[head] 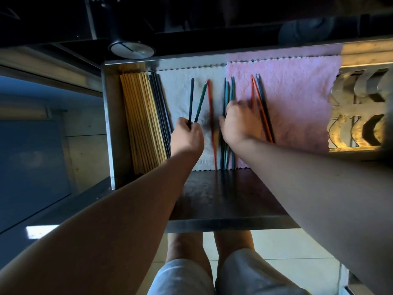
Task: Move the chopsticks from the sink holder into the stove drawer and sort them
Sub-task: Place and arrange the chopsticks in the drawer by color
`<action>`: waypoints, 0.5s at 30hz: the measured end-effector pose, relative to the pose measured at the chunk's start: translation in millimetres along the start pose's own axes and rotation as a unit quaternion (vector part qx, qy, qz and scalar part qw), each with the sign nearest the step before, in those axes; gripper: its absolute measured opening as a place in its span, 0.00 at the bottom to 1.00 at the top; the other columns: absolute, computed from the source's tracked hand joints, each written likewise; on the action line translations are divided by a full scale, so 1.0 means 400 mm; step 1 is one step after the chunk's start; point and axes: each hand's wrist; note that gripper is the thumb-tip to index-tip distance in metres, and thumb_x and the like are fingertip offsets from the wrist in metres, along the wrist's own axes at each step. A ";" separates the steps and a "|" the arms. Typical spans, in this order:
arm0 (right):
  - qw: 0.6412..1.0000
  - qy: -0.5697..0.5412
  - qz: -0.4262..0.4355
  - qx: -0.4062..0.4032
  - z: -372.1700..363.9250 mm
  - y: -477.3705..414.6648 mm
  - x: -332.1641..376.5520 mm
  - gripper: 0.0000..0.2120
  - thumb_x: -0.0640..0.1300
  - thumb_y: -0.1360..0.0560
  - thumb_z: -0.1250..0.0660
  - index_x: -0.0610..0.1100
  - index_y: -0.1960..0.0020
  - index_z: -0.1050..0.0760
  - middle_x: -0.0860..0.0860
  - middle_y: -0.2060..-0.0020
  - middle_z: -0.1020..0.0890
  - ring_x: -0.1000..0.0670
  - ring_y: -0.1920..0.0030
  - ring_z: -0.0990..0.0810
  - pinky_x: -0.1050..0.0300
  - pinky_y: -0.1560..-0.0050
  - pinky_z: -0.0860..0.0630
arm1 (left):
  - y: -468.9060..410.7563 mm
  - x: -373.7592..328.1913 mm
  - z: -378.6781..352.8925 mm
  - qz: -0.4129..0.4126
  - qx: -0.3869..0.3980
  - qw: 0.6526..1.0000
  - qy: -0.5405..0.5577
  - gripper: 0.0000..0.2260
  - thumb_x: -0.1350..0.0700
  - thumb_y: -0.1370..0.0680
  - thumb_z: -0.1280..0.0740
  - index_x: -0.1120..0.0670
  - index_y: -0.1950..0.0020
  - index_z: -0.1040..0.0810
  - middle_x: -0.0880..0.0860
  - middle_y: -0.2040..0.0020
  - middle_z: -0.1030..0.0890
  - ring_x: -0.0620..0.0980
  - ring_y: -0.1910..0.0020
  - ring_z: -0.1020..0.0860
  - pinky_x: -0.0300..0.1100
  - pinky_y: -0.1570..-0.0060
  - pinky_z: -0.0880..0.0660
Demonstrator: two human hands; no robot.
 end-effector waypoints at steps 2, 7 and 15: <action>0.999 0.029 -0.015 -0.003 0.001 0.004 0.011 0.14 0.40 0.23 0.37 0.40 0.38 0.28 0.42 0.38 0.26 0.41 0.37 0.25 0.47 0.40 0.26 | -0.002 -0.002 0.003 0.008 -0.004 1.000 0.014 0.06 0.56 0.22 0.44 0.56 0.52 0.29 0.54 0.58 0.22 0.51 0.63 0.26 0.42 0.66 0.31; 0.998 0.021 -0.050 0.019 0.001 0.010 0.027 0.14 0.37 0.21 0.40 0.40 0.36 0.29 0.41 0.35 0.29 0.38 0.39 0.25 0.47 0.48 0.24 | -0.003 -0.006 0.017 0.010 -0.001 1.000 0.029 0.06 0.56 0.22 0.44 0.56 0.51 0.29 0.55 0.58 0.22 0.52 0.63 0.26 0.42 0.65 0.30; 0.994 0.034 -0.077 0.072 0.016 -0.002 0.040 0.15 0.35 0.22 0.42 0.38 0.38 0.25 0.40 0.40 0.24 0.37 0.41 0.23 0.46 0.46 0.25 | 0.014 -0.006 0.010 0.014 -0.001 1.000 0.027 0.06 0.56 0.21 0.43 0.56 0.50 0.28 0.51 0.63 0.26 0.50 0.67 0.29 0.40 0.69 0.35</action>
Point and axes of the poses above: each hand's wrist, its own y-axis away from the middle knuckle, its own z-axis out of the back of the hand, x = y × z
